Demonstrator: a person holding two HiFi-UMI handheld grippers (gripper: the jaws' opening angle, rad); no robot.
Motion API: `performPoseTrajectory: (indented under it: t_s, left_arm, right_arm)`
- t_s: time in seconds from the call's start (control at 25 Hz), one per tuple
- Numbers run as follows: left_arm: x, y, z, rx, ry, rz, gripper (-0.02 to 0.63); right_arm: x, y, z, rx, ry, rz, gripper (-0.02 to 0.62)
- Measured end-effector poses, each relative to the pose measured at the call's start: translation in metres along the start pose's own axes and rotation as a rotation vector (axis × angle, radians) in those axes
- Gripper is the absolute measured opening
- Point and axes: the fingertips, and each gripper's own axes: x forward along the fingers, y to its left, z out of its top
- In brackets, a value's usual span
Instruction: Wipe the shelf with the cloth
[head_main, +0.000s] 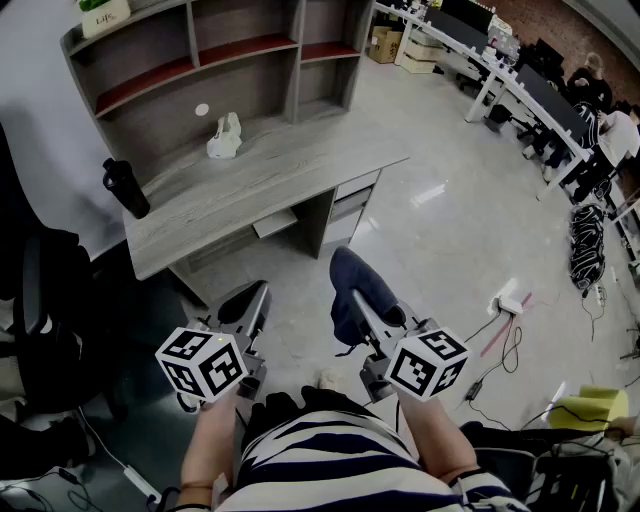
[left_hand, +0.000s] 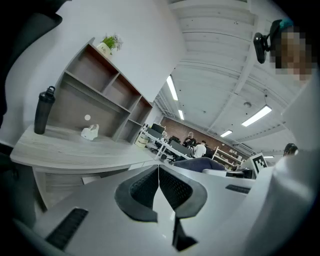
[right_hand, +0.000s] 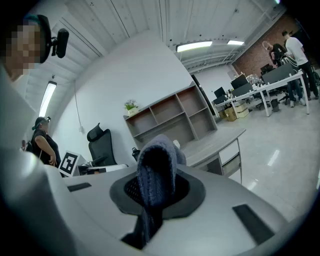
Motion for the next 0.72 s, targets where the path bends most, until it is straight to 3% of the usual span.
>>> performPoseTrajectory:
  t_s: [0.24, 0.72]
  left_arm:
    - [0.017, -0.004, -0.005, -0.016, 0.020, 0.003, 0.018]
    - [0.064, 0.007, -0.010, -0.064, 0.022, 0.064, 0.018]
  right_arm:
    - [0.003, -0.020, 0.007, 0.010, 0.014, 0.004, 0.048]
    - [0.033, -0.059, 0.018, 0.045, 0.058, 0.096, 0.048]
